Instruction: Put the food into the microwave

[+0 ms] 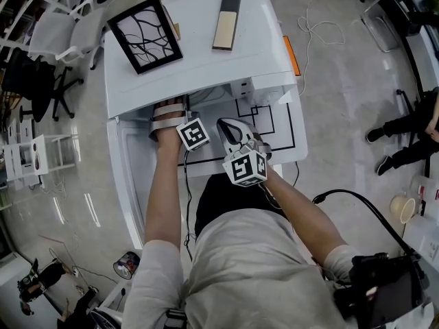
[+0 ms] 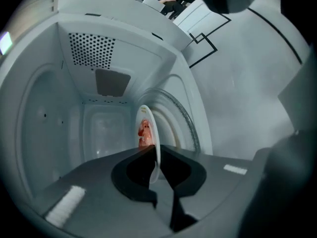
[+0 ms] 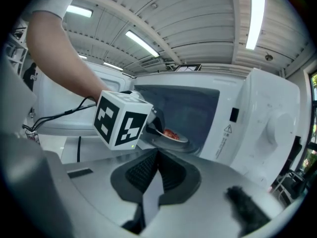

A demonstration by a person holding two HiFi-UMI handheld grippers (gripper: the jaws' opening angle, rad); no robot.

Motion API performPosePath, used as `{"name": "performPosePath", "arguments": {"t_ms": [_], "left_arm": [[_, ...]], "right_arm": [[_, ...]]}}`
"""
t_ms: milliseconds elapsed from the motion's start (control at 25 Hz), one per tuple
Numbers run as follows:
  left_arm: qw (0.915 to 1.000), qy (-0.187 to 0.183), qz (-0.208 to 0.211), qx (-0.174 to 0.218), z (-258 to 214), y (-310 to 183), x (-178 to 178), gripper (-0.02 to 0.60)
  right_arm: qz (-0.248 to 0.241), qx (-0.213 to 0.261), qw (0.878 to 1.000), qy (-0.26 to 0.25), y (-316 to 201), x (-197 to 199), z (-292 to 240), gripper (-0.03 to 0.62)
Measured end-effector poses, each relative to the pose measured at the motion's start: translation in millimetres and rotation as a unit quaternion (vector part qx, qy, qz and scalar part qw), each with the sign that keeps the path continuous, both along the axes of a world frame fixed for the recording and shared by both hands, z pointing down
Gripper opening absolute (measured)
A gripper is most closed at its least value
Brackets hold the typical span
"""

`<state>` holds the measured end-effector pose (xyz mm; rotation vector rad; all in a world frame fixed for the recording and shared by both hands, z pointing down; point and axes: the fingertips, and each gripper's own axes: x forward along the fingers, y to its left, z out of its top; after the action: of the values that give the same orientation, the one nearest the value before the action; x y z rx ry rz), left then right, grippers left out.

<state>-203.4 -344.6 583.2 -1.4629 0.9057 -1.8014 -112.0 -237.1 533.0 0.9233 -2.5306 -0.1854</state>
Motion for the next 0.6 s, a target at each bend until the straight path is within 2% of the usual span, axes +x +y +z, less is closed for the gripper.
{"name": "performPosePath", "arguments": {"t_ms": [80,160,280,360,440,600], "left_arm": [[0.9990,0.019,-0.006,-0.041,8,2,-2,0.048],[0.9973,0.040,-0.011,-0.059,11,3,-2,0.051],[0.9892,0.114,-0.042,-0.082,11,3,-1,0.063],[0.9757,0.179,-0.072,-0.104,10,3,2,0.081],[0.9606,0.227,-0.095,-0.129,9,4,5,0.103],[0.9370,0.285,-0.113,-0.167,6,11,12,0.152]], "right_arm": [[0.002,-0.005,1.000,-0.007,-1,-2,-2,0.011],[0.003,-0.008,1.000,-0.012,-1,-3,-4,0.011],[0.000,-0.010,1.000,-0.014,-2,-5,-7,0.011],[-0.002,-0.010,1.000,-0.015,-3,-5,-7,0.011],[0.000,-0.014,1.000,-0.015,-4,-4,-6,0.011],[0.004,-0.021,1.000,-0.017,-6,-2,-6,0.011]]}}
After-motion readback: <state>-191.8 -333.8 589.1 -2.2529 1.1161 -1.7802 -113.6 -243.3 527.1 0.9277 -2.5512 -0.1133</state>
